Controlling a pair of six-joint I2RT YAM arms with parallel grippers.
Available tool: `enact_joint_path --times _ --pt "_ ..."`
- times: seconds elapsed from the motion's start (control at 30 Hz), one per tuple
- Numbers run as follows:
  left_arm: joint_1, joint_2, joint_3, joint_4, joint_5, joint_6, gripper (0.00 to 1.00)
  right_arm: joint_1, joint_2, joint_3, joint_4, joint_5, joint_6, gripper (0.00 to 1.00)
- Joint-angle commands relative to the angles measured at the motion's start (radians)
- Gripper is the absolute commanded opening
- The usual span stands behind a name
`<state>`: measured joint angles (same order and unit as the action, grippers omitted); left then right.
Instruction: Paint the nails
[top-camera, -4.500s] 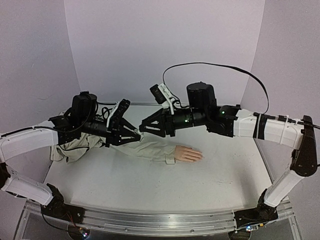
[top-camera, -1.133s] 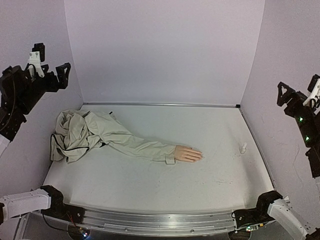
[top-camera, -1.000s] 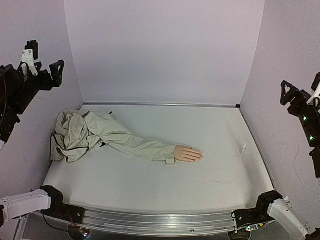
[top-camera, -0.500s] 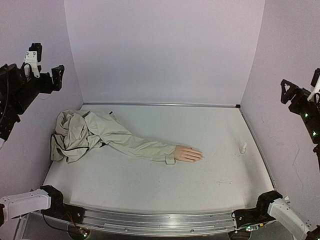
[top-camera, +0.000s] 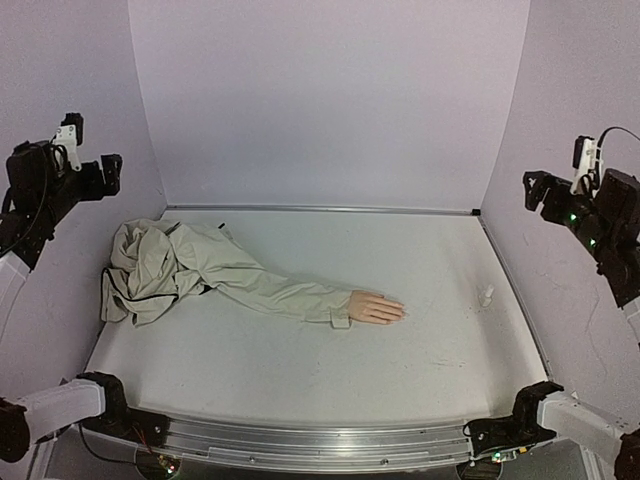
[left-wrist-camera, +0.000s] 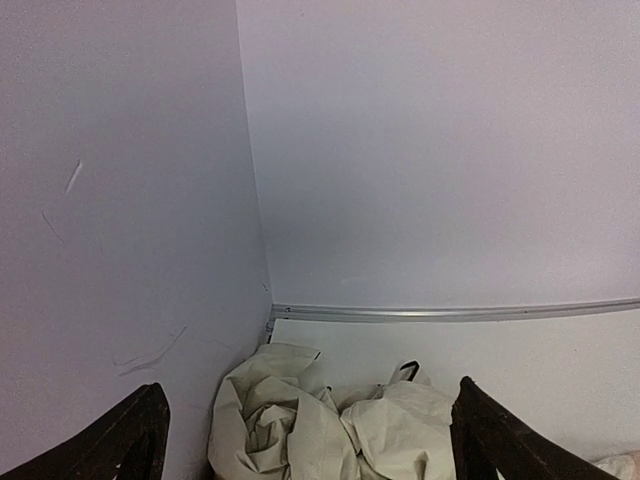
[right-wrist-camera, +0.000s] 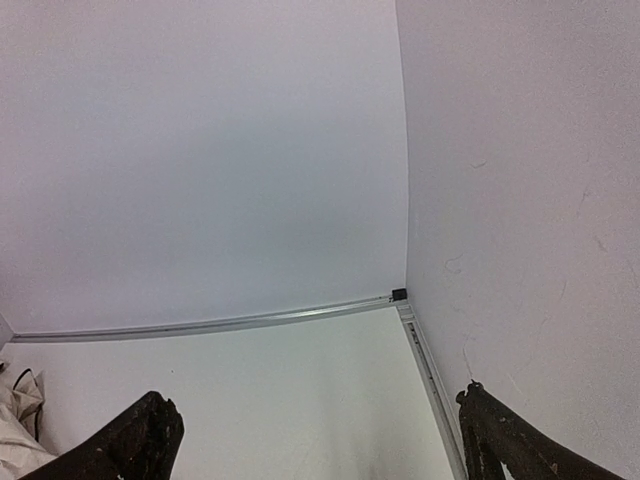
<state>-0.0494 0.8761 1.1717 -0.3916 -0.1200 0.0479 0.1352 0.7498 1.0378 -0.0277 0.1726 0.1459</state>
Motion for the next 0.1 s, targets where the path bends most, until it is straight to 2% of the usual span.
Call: enact_joint_path --times 0.0,0.07 --pt "0.005 -0.057 -0.027 0.086 0.056 -0.001 0.99 -0.003 -0.013 0.003 0.067 -0.024 -0.008 0.98" --pt "0.005 -0.066 -0.042 0.098 0.065 0.007 0.99 -0.003 -0.02 -0.006 0.072 -0.006 0.002 0.98"
